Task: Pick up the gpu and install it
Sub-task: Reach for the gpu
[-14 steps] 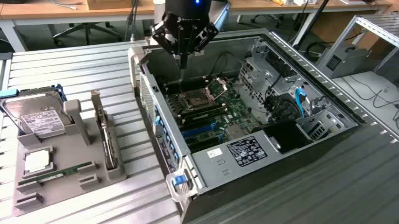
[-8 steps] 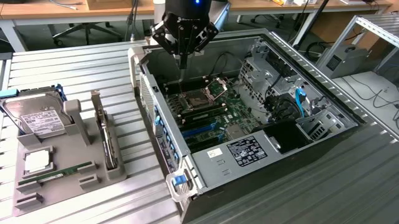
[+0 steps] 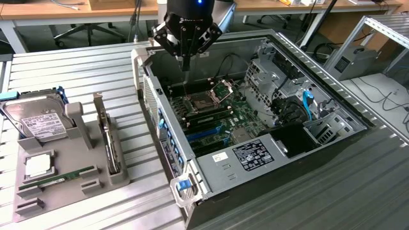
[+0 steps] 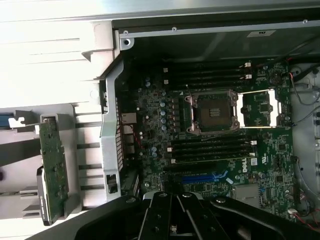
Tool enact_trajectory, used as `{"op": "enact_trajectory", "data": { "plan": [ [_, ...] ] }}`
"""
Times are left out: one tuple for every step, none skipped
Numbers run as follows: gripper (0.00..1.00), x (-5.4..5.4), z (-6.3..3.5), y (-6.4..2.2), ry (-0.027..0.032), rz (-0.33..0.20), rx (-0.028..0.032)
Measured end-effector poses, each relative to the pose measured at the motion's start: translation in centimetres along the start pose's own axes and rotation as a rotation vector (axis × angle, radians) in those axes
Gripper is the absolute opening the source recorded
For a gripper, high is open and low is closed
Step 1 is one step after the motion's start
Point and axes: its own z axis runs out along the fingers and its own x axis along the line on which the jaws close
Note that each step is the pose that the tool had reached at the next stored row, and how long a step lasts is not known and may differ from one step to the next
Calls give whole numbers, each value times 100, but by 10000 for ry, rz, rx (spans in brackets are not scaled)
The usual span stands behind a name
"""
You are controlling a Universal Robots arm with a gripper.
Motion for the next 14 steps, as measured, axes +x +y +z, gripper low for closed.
{"op": "enact_trajectory", "data": {
  "plan": [
    [11, 19, -1, -1, 1, 0, 1],
    [11, 34, -1, -2, 0, 0, -1],
    [11, 52, -1, -4, 0, -1, 0],
    [11, 82, -2, -6, -1, 0, -1],
    [11, 101, -3, -7, 0, 1, 0],
    [11, 118, -3, -9, 0, 1, 0],
    [11, 135, -4, -10, 0, 0, 0],
    [11, 150, -4, -11, 0, 0, 1],
    [11, 168, -5, -12, 0, 0, 0],
    [11, 182, -5, -13, 0, 0, 0],
    [11, 200, -6, -15, 0, -1, 0],
    [11, 214, -6, -16, -1, -1, 0],
    [11, 232, -6, -17, -1, 0, -1],
    [11, 249, -7, -18, 0, 0, 0]
  ]
}}
